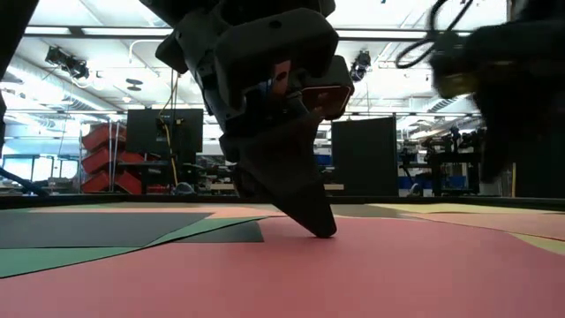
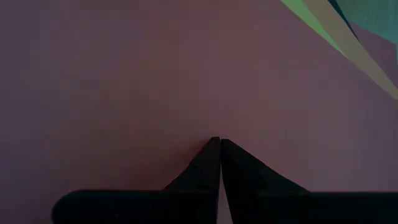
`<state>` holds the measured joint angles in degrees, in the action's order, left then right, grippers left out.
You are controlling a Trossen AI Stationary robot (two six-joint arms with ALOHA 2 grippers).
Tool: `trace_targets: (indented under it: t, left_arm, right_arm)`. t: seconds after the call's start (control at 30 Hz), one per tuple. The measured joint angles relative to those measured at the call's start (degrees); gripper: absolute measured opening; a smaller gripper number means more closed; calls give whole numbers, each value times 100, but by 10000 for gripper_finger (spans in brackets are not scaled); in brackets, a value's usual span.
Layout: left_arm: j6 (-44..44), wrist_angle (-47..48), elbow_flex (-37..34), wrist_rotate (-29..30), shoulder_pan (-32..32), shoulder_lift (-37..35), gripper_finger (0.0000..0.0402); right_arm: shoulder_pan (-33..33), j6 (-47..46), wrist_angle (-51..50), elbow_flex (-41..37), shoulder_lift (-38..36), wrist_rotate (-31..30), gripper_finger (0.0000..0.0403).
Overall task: Organize paper
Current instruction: Move the orange colored paper to the bottom right of the table
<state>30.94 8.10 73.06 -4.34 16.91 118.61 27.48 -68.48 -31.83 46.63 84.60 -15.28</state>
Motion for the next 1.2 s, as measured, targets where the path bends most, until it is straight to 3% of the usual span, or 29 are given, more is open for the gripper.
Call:
trace_targets:
  t: [0.17,0.37,0.53,0.9,1.2]
  left_arm:
    - [98,30,0,-4,0,0,0]
    - [92,26,0,0,-2,0,0]
    - [94,30,2,-4,-2,0,0]
    - [86,30,2,-1,-2,0,0]
    - [87,16,0,0,-2,0,0]
  right_arm:
    - [-349,262,-459,-2,72,-200,0]
    - [-528,471,-152,-2,509,-164,0]
    - [-433,305,-84,12,878,-188,0]
    - [17,-613,-601,9,843,-213,0]
    - [99,-339,-613,9,843,-79,0]
